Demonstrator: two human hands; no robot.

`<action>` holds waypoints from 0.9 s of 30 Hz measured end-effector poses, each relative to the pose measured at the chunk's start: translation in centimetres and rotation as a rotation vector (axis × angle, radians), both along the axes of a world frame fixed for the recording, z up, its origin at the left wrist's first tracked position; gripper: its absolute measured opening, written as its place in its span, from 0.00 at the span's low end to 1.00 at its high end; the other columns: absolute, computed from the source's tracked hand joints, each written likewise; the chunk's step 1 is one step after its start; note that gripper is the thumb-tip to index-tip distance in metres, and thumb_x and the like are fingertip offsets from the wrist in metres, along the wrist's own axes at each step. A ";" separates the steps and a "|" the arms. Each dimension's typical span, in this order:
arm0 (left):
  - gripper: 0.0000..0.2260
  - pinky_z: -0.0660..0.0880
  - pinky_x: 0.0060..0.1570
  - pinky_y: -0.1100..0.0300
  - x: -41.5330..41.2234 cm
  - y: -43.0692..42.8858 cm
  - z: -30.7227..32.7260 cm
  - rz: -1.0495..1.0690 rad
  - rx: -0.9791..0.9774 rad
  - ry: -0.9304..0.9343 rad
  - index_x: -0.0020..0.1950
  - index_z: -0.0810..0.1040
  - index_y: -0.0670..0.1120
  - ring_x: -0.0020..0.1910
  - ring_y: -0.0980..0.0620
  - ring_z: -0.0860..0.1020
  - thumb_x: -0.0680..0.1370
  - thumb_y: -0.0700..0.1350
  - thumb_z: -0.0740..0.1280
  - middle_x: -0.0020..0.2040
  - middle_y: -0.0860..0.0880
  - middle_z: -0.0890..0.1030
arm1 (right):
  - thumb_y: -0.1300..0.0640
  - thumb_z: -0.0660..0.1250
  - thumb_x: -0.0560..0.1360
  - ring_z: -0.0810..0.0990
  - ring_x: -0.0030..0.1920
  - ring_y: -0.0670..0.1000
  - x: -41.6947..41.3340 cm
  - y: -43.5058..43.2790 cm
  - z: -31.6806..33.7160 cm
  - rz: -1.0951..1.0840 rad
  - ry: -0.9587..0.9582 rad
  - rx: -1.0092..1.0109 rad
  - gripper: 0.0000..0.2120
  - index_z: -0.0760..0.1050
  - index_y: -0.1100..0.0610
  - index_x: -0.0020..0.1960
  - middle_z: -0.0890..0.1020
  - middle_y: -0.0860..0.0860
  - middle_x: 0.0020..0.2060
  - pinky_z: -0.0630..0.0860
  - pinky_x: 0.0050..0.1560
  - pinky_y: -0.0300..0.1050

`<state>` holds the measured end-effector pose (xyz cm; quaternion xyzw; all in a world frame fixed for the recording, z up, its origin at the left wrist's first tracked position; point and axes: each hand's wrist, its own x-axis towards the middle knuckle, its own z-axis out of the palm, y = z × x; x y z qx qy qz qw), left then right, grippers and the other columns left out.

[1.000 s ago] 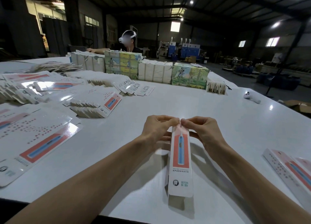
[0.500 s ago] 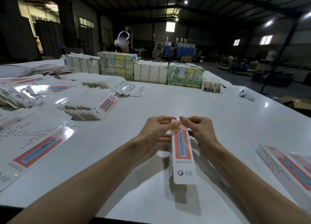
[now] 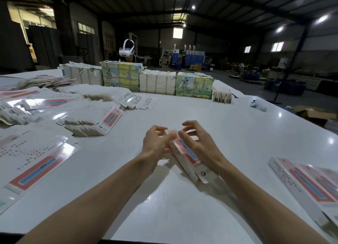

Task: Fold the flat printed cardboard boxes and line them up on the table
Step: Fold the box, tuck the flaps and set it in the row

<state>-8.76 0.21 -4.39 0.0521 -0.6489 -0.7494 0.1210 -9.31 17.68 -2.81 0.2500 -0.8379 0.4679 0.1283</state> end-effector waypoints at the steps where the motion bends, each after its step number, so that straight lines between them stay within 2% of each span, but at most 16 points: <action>1: 0.16 0.86 0.44 0.47 0.0 -0.2 -0.1 0.017 0.002 -0.004 0.59 0.77 0.46 0.47 0.42 0.88 0.76 0.44 0.79 0.58 0.42 0.81 | 0.39 0.69 0.80 0.81 0.57 0.44 0.2 0.0 0.0 0.043 0.044 0.099 0.23 0.74 0.51 0.68 0.79 0.46 0.60 0.80 0.51 0.40; 4: 0.15 0.86 0.47 0.42 -0.1 -0.3 -0.3 0.019 0.009 -0.039 0.61 0.76 0.46 0.48 0.41 0.87 0.78 0.46 0.77 0.59 0.42 0.81 | 0.36 0.72 0.76 0.79 0.55 0.47 1.3 0.1 0.5 0.088 0.117 0.411 0.27 0.76 0.54 0.67 0.74 0.47 0.62 0.81 0.53 0.42; 5: 0.14 0.86 0.48 0.42 -0.3 -0.4 -0.4 -0.012 0.010 -0.050 0.61 0.76 0.46 0.48 0.42 0.88 0.79 0.47 0.75 0.58 0.42 0.83 | 0.37 0.72 0.77 0.79 0.53 0.48 1.7 0.1 0.9 0.083 0.131 0.465 0.26 0.76 0.54 0.65 0.74 0.48 0.61 0.81 0.52 0.42; 7: 0.12 0.85 0.51 0.44 -0.5 -0.2 -0.4 -0.100 0.046 -0.073 0.61 0.78 0.44 0.48 0.42 0.88 0.82 0.49 0.72 0.56 0.42 0.85 | 0.39 0.69 0.79 0.79 0.48 0.50 2.5 0.5 1.4 0.031 0.173 0.561 0.17 0.76 0.52 0.56 0.75 0.48 0.58 0.80 0.49 0.43; 9: 0.14 0.85 0.55 0.46 -1.0 0.3 -0.5 -0.131 0.015 -0.067 0.61 0.79 0.43 0.51 0.44 0.87 0.84 0.52 0.68 0.56 0.43 0.85 | 0.41 0.68 0.81 0.79 0.45 0.52 3.4 1.5 1.7 -0.056 0.171 0.657 0.13 0.73 0.51 0.49 0.75 0.48 0.57 0.80 0.48 0.48; 11: 0.13 0.83 0.58 0.48 -1.3 0.8 -0.8 -0.106 -0.038 -0.051 0.60 0.80 0.43 0.54 0.47 0.84 0.85 0.52 0.66 0.58 0.45 0.82 | 0.46 0.67 0.82 0.79 0.45 0.55 4.4 3.5 1.7 -0.172 0.144 0.735 0.12 0.73 0.55 0.52 0.75 0.50 0.60 0.79 0.50 0.55; 13: 0.10 0.82 0.60 0.48 -1.5 1.0 -1.3 -0.128 -0.060 -0.049 0.57 0.82 0.44 0.51 0.48 0.83 0.85 0.50 0.66 0.57 0.45 0.81 | 0.49 0.65 0.82 0.79 0.46 0.56 5.4 6.2 1.8 -0.273 0.104 0.759 0.11 0.72 0.56 0.55 0.74 0.50 0.62 0.79 0.51 0.56; 15: 0.08 0.83 0.53 0.52 -1.4 1.0 -1.7 -0.175 -0.113 -0.048 0.53 0.85 0.46 0.49 0.49 0.84 0.84 0.47 0.67 0.55 0.46 0.82 | 0.48 0.65 0.83 0.80 0.47 0.53 6.6 9.1 1.9 -0.377 0.052 0.764 0.12 0.73 0.56 0.60 0.74 0.49 0.62 0.79 0.51 0.50; 18: 0.07 0.81 0.42 0.61 -0.9 1.1 -1.8 -0.218 -0.207 0.003 0.50 0.87 0.49 0.48 0.48 0.84 0.83 0.43 0.69 0.53 0.47 0.83 | 0.48 0.64 0.83 0.77 0.45 0.46 8.1 13.1 1.2 -0.570 -0.025 0.785 0.10 0.71 0.51 0.62 0.76 0.46 0.60 0.71 0.51 0.42; 20: 0.07 0.79 0.41 0.64 -0.6 1.1 -1.7 -0.229 -0.284 0.032 0.51 0.86 0.49 0.47 0.48 0.84 0.83 0.42 0.69 0.54 0.46 0.83 | 0.50 0.64 0.83 0.76 0.50 0.47 9.2 15.1 0.5 -0.680 -0.055 0.847 0.10 0.71 0.50 0.63 0.77 0.48 0.61 0.72 0.56 0.42; 23: 0.07 0.78 0.39 0.68 -0.3 1.0 -1.6 -0.251 -0.359 0.056 0.52 0.86 0.49 0.48 0.48 0.84 0.83 0.40 0.68 0.56 0.45 0.83 | 0.54 0.63 0.83 0.77 0.59 0.53 10.3 17.0 -0.4 -0.739 -0.108 0.841 0.15 0.71 0.55 0.68 0.76 0.52 0.63 0.74 0.60 0.47; 25: 0.08 0.79 0.41 0.65 -0.2 0.9 -1.5 -0.251 -0.392 0.062 0.52 0.86 0.50 0.49 0.50 0.85 0.83 0.41 0.68 0.55 0.46 0.84 | 0.49 0.65 0.83 0.77 0.53 0.47 11.0 17.4 -0.6 -0.804 -0.135 0.908 0.16 0.68 0.51 0.69 0.76 0.48 0.62 0.75 0.58 0.42; 27: 0.08 0.82 0.51 0.58 -0.2 0.8 -1.5 -0.253 -0.417 0.059 0.51 0.86 0.53 0.49 0.52 0.85 0.83 0.42 0.68 0.55 0.48 0.84 | 0.46 0.67 0.82 0.75 0.45 0.44 11.6 18.0 -0.8 -0.883 -0.129 0.869 0.18 0.66 0.48 0.68 0.75 0.45 0.60 0.76 0.55 0.39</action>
